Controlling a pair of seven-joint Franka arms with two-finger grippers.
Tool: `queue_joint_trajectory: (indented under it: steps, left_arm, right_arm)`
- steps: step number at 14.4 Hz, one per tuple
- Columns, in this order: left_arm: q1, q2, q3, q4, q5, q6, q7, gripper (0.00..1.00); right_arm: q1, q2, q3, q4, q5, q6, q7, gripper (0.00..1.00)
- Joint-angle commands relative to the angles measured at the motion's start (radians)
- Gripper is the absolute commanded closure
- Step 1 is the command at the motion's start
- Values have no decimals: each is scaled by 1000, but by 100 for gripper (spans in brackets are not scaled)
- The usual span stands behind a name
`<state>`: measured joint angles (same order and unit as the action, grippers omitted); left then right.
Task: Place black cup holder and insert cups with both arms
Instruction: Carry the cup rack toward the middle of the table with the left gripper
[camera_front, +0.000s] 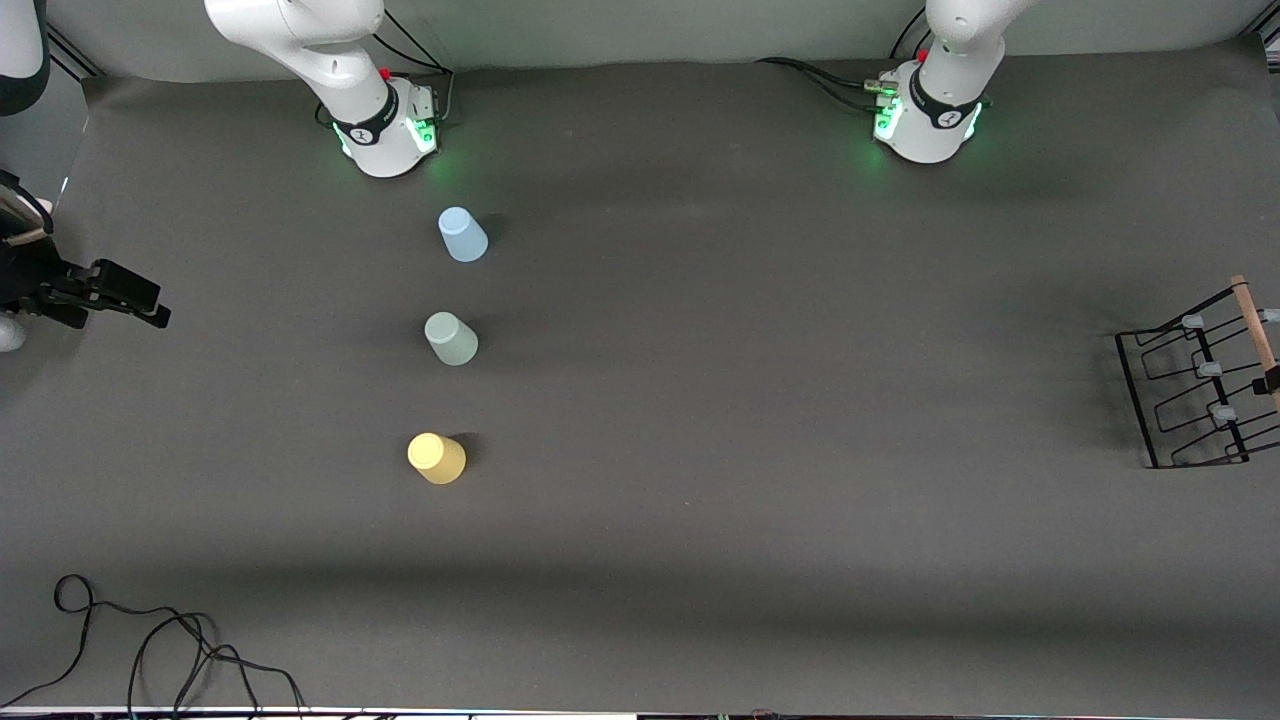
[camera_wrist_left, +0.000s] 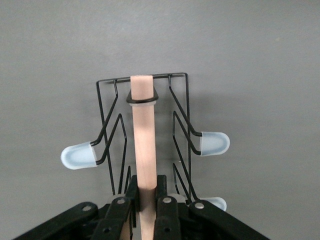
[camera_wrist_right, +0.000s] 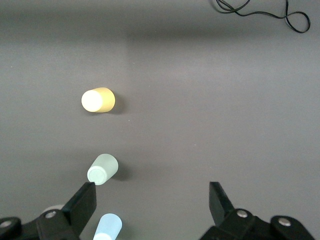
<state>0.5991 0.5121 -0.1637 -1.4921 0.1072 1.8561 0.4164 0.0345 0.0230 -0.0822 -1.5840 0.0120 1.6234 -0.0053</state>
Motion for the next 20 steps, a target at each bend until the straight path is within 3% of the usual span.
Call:
queue_joint_trajectory:
  steps: [1, 11, 13, 20]
  left_arm:
    - [-77, -41, 6, 45, 6, -99, -62, 100]
    - [-390, -70, -10, 41, -95, -124, -289, 100]
    - [-439, -70, -13, 41, -173, -111, -310, 100]
    - [-676, -63, -14, 38, -191, -60, -660, 100]
  right_arm:
    - [5, -8, -5, -2, -20, -8, -21, 0]
    - [5, -9, -5, -4, -20, -8, -21, 0]
    - [5, -9, -5, -5, -20, -8, -21, 0]
    - [5, -9, -5, -5, -20, -8, -21, 0]
